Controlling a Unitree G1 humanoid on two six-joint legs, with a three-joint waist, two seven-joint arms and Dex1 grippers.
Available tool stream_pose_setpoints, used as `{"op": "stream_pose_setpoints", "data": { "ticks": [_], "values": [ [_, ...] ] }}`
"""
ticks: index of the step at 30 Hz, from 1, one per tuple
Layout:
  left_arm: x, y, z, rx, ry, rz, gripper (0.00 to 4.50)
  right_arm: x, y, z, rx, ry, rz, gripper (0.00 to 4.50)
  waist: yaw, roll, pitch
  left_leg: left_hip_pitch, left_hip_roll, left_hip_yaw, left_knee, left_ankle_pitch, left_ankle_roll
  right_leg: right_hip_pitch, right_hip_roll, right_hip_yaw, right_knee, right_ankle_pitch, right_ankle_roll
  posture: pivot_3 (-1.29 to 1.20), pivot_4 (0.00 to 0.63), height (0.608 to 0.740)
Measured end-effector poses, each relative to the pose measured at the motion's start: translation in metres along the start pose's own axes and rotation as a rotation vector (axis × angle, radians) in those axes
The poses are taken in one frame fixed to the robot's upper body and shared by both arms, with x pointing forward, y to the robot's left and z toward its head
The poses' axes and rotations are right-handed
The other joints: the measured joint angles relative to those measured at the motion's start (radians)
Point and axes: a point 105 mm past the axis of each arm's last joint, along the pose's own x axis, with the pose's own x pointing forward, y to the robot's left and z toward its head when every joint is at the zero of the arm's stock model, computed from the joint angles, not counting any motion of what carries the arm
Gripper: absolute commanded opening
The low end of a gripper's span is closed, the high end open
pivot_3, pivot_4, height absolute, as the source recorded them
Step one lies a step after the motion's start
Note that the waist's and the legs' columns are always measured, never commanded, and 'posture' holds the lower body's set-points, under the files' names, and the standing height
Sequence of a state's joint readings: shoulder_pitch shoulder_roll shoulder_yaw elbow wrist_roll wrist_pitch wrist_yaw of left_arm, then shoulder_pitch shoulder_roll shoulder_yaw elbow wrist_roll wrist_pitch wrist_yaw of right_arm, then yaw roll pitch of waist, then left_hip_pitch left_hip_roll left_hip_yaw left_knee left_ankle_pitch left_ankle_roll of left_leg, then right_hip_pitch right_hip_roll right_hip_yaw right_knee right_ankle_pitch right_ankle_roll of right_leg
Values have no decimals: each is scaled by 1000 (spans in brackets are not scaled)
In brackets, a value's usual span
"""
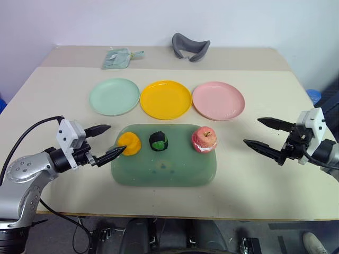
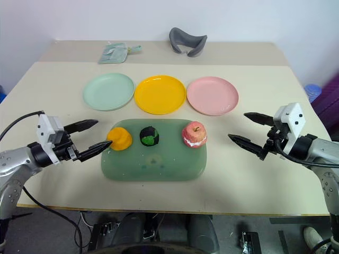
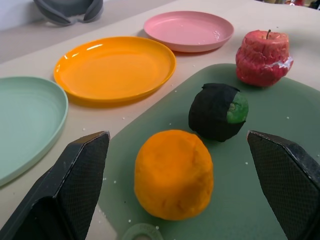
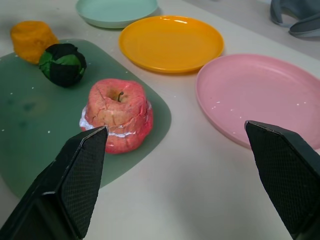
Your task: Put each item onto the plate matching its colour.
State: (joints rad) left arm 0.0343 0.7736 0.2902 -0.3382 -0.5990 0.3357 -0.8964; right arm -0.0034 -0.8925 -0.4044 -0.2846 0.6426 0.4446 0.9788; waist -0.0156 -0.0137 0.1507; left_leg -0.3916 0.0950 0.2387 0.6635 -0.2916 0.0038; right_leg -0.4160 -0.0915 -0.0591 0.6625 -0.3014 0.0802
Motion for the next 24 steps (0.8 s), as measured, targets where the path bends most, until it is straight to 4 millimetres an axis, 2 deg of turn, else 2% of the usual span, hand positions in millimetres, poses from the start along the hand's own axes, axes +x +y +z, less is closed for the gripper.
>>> {"op": "stream_pose_setpoints", "data": {
  "ticks": [12, 17, 20, 24],
  "values": [
    [-1, 0, -1, 12, -1, -5, 4500, 3, 1, 5, -23, -14, 19, 4470, 1, 0, 0, 0, 0, 0, 0, 0, 0, 0, 0, 0, 0, 0, 0, 0, 150, 740],
    [-1, 3, -3, 8, 8, 5, 4500, 12, 2, 7, -30, -34, 56, 4470, 0, 0, 0, 0, 0, 0, 0, 0, 0, 0, 0, 0, 0, 0, 0, 0, 150, 740],
    [4, 7, 0, 8, -6, 4, 4500, 22, 6, 20, -69, -86, 121, 4470, 0, 0, 0, 0, 0, 0, 1, 0, 0, 0, 0, 0, 0, 0, 0, 0, 150, 740],
    [15, 10, 5, 40, -5, -14, 4500, 42, 22, 37, -104, -143, 287, 4470, 0, 0, 0, 0, 0, 1, 1, 0, 0, 0, 0, 0, 0, 0, 0, 0, 150, 740]
  ]
}}
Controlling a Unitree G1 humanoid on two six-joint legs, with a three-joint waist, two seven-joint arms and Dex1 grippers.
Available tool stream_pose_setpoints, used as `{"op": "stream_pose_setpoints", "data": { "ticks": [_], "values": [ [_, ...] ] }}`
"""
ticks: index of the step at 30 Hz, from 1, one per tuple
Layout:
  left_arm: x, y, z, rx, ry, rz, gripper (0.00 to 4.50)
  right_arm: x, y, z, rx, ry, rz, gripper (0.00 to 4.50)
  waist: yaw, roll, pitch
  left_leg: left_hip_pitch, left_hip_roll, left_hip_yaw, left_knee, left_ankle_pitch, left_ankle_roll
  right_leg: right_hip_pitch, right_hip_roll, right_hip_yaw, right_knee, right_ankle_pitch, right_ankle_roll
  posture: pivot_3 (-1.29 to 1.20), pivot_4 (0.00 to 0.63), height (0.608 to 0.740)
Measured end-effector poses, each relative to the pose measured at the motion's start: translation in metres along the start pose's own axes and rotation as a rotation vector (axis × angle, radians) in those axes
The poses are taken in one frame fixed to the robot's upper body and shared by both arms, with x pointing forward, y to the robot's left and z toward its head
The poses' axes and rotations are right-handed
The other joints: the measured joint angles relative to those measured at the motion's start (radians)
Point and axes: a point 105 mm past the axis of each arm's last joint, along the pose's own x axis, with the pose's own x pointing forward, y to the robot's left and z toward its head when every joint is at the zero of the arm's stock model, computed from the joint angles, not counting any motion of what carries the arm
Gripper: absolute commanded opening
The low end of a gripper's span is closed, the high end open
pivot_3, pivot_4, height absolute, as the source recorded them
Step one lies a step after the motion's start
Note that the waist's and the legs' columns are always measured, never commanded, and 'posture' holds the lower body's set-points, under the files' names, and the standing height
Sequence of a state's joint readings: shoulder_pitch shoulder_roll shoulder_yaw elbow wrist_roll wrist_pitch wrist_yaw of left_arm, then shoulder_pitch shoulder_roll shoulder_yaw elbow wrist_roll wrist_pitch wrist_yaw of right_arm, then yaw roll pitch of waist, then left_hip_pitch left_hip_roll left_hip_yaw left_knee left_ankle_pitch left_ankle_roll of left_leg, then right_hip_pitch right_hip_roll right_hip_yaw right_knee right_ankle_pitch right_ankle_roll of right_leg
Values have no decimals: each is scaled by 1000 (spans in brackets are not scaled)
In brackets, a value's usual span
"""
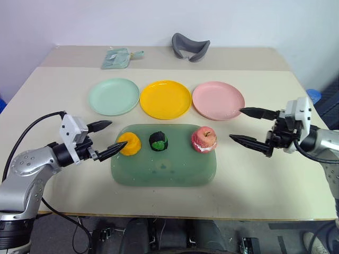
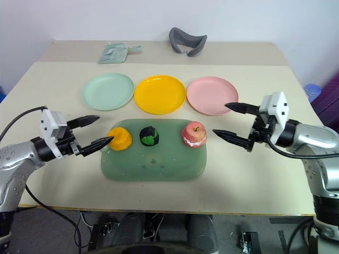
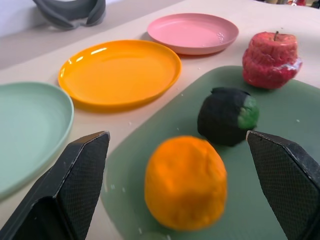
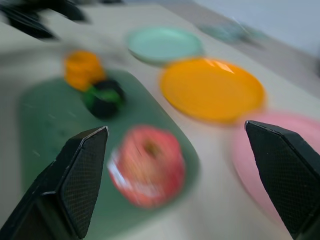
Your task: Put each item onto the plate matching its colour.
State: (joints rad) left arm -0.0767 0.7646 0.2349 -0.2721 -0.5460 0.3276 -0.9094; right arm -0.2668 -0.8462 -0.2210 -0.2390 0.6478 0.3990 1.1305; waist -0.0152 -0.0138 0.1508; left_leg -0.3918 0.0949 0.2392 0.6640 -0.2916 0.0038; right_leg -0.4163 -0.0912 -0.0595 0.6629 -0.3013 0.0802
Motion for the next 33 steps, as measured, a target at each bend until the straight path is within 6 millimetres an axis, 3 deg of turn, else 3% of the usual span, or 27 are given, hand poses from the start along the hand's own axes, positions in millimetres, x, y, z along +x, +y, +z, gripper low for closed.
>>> {"op": "stream_pose_setpoints", "data": {
  "ticks": [5, 10, 30, 33],
  "values": [
    [12, 5, -6, -28, 81, -8, 4500, 29, 9, 8, -26, -27, 194, 4470, -1, 0, 0, 0, 0, 0, 0, 0, 0, 0, 0, 0, 0, 0, 0, 0, 150, 740],
    [20, 5, -11, -46, 141, -9, 4500, 47, 8, 3, -61, -27, 257, 4470, 1, 0, 0, -1, 0, 1, 1, 0, 0, -1, 0, 0, 0, 0, 0, 0, 150, 740],
    [19, -17, -46, -137, 306, -79, 4500, 55, 1, -5, -95, -15, 271, 4470, 0, 0, 0, -1, 0, 1, 1, 0, 0, -2, 0, 0, 1, 0, 0, 0, 150, 740],
    [23, -20, -45, -139, 298, -87, 3629, 57, 1, -5, -97, -20, 270, 4500, 1, 0, 0, -1, 0, 1, 1, 0, 0, -2, 0, 0, 2, 0, 0, 0, 150, 740]
  ]
}}
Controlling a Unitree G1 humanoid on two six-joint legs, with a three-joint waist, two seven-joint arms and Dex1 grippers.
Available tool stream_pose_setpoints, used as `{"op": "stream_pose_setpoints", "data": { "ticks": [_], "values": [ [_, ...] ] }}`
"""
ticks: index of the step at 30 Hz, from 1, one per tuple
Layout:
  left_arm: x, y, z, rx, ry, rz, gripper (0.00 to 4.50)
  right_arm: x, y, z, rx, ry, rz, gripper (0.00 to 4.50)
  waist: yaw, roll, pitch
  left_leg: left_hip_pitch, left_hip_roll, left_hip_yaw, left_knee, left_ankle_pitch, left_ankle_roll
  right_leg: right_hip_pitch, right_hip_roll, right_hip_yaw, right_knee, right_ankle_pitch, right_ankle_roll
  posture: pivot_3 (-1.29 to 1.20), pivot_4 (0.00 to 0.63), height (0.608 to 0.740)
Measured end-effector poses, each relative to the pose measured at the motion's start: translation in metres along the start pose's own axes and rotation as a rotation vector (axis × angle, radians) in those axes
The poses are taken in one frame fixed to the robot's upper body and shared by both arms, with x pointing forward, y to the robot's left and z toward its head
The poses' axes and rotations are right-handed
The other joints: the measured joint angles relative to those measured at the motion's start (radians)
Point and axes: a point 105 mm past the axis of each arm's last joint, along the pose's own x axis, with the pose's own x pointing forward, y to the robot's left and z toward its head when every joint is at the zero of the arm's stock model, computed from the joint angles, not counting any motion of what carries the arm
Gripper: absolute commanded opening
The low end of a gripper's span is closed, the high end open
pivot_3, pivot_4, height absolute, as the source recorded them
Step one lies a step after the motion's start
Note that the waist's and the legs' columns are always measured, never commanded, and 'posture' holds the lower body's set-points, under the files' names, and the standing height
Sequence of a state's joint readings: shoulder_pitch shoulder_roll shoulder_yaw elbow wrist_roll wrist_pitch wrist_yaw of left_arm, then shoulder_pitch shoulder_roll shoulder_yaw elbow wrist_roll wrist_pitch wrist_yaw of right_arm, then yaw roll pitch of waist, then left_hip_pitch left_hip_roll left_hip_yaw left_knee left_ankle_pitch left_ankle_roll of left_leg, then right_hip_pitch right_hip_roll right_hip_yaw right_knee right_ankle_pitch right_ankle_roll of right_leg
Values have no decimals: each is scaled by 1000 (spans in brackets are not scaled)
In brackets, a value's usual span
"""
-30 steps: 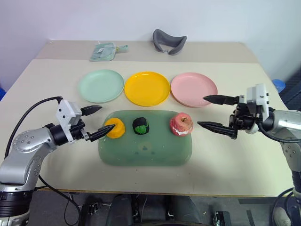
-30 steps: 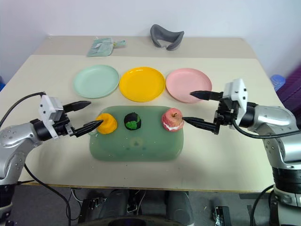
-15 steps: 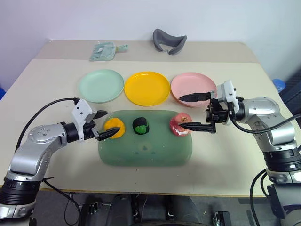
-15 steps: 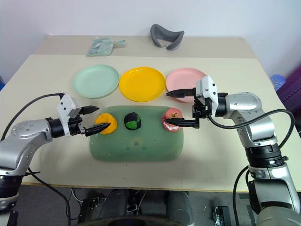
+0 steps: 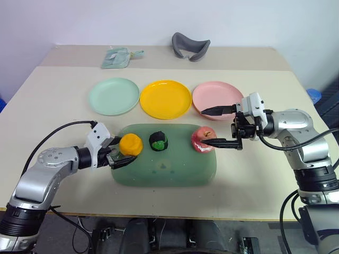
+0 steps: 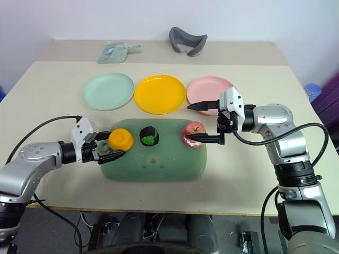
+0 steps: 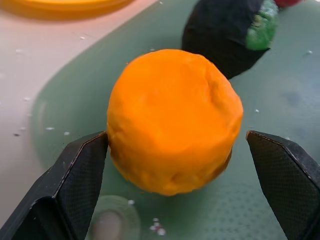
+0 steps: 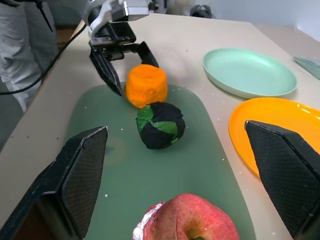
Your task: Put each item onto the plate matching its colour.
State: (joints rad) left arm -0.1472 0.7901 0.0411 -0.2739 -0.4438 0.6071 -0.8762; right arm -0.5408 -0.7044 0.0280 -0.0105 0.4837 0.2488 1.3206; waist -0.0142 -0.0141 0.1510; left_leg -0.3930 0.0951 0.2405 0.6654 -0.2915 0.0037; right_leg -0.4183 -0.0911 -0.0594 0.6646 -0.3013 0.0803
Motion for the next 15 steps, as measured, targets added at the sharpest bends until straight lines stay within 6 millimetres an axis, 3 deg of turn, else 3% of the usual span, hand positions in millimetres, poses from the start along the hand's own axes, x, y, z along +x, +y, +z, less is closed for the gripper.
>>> {"op": "stream_pose_setpoints", "data": {
  "ticks": [2, 3, 10, 15],
  "values": [
    [5, -1, 2, 4, -8, -4, 2827, 1, 0, 0, -1, -2, 0, 4500, 1, 0, 0, 0, 0, 0, 0, 0, 0, 0, 0, 0, 0, 0, 0, 0, 150, 740],
    [6, -1, 3, 8, -10, -3, 2722, 1, 0, 0, -1, -2, -1, 4500, 0, 0, 0, 0, 0, 0, 0, 0, 0, 0, 0, 0, 0, 0, 0, 0, 150, 740],
    [15, 16, 11, -29, -66, 81, 2722, 1, -2, 0, -8, -3, -25, 4500, 1, 0, 0, 0, 0, 0, 1, 0, 0, 0, 0, 0, 0, 0, 0, 0, 150, 740],
    [14, 45, 46, -70, -190, 186, 2722, 2, -6, 1, -22, -17, -68, 4500, 1, 0, 0, 0, 0, 0, 1, 0, 0, 0, 0, 0, 1, 0, 0, 0, 150, 740]
  ]
}}
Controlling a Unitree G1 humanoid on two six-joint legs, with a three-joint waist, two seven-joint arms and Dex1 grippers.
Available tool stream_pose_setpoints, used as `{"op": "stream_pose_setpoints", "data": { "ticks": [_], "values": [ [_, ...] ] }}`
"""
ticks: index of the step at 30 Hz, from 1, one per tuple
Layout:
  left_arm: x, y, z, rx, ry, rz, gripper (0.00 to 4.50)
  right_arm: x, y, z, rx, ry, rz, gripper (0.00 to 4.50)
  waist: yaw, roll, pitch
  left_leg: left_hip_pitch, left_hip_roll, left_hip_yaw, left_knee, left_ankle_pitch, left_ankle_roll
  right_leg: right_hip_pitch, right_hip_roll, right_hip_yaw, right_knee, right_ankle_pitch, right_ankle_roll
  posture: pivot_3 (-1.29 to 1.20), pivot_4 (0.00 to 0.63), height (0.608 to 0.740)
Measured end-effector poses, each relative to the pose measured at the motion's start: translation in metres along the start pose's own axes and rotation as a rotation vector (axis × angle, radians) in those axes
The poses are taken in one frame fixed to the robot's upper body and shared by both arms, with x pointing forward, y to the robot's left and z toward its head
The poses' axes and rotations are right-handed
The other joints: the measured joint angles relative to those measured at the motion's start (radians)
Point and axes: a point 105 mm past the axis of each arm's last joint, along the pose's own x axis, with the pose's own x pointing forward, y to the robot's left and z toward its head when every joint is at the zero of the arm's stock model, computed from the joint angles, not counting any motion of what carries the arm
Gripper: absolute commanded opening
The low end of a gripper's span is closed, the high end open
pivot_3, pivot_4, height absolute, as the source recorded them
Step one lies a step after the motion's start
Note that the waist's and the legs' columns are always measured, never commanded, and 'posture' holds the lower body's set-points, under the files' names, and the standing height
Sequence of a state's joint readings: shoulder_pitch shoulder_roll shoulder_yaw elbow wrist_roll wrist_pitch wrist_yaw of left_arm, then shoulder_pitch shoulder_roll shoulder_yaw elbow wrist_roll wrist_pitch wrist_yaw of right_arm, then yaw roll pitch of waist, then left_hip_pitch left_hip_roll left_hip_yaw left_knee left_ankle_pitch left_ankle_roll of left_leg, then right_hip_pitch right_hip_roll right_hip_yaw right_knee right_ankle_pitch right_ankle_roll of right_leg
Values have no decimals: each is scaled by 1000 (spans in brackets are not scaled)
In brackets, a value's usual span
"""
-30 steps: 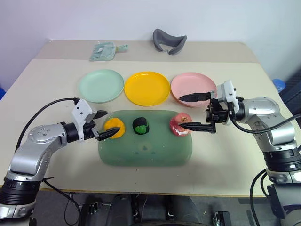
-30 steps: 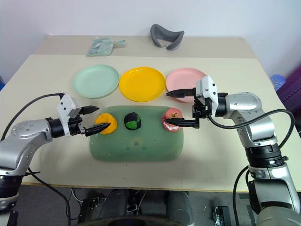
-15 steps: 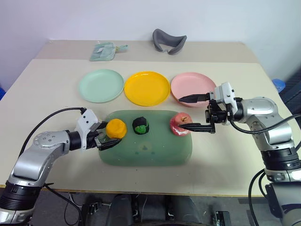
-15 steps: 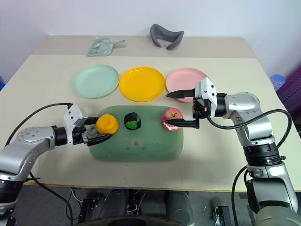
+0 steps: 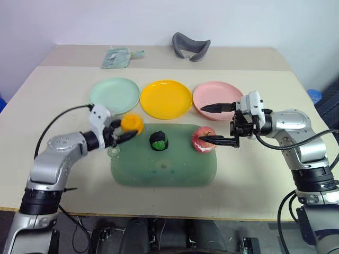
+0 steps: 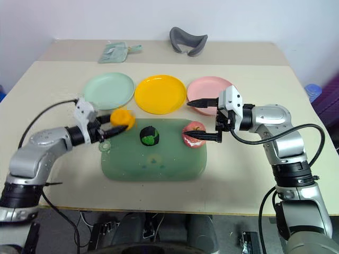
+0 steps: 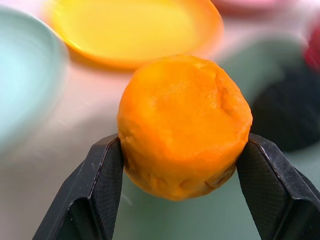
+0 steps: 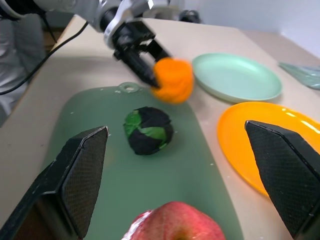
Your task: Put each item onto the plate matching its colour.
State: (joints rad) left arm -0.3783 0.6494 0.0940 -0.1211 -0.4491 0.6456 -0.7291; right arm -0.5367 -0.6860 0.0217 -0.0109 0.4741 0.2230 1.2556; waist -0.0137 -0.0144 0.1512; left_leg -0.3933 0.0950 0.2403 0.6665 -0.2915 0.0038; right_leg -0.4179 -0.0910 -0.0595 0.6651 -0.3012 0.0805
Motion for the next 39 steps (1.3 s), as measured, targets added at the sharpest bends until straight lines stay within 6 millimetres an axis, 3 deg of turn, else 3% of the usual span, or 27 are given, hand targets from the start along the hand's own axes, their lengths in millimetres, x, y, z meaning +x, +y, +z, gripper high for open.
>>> {"op": "stream_pose_setpoints", "data": {
  "ticks": [5, 8, 14, 17, 26, 28, 30, 35, 39],
  "values": [
    [29, 23, 43, -34, -115, 104, 2722, -1, -10, 0, -24, -6, -79, 4500, 4, -1, 0, 0, 0, 0, 2, 0, 0, 3, 0, -3, -1, 0, 0, 0, 150, 740],
    [66, 33, 63, -100, -145, 205, 2722, 0, -18, 2, -44, -24, -129, 4500, 5, -1, 1, 0, -1, -1, 2, 0, 0, 4, 0, -3, -1, 0, 0, 0, 150, 740],
    [136, 8, 61, -156, -89, 238, 2722, 0, -49, -2, -65, 22, -355, 4500, -6, -2, 1, 0, -1, -1, 1, 0, 0, 3, 1, -3, -1, 0, 1, 0, 150, 740],
    [154, 1, 56, -165, -70, 246, 2722, 3, -58, -4, -40, 14, -456, 4500, -10, -2, 1, 0, -1, 0, 0, 1, -2, 1, 2, -2, -1, 0, 1, 0, 150, 740],
    [167, 9, 44, -145, -27, 316, 2722, 24, -65, 7, 65, -84, -639, 4500, -4, -2, 1, -10, -1, -2, 2, 1, -2, -7, 2, -3, 1, 0, 1, 0, 150, 740],
    [168, 10, 40, -152, -15, 325, 3774, 26, -64, 9, 74, -97, -657, 4500, -3, -2, 1, -12, -1, -2, 3, 1, -2, -8, 2, -4, 1, 0, 1, 0, 150, 740],
    [170, 8, 38, -163, -13, 316, 4441, 27, -62, 8, 83, -98, -669, 4500, -2, -2, 1, -14, -1, -3, 4, 1, -2, -9, 2, -5, 1, 0, 1, 0, 150, 740],
    [172, -1, 49, -157, -48, 245, 4441, 25, -60, 7, 86, -96, -679, 4500, -7, -2, 1, -14, -1, -3, 3, 1, -2, -9, 2, -5, 1, 0, 1, 0, 150, 740],
    [154, 2, 72, -61, -116, 193, 4441, 24, -55, 5, 97, -86, -667, 4500, -18, -2, 1, -14, -1, -4, 3, 1, -2, -10, 2, -5, 1, 0, 1, 0, 150, 740]
  ]
}}
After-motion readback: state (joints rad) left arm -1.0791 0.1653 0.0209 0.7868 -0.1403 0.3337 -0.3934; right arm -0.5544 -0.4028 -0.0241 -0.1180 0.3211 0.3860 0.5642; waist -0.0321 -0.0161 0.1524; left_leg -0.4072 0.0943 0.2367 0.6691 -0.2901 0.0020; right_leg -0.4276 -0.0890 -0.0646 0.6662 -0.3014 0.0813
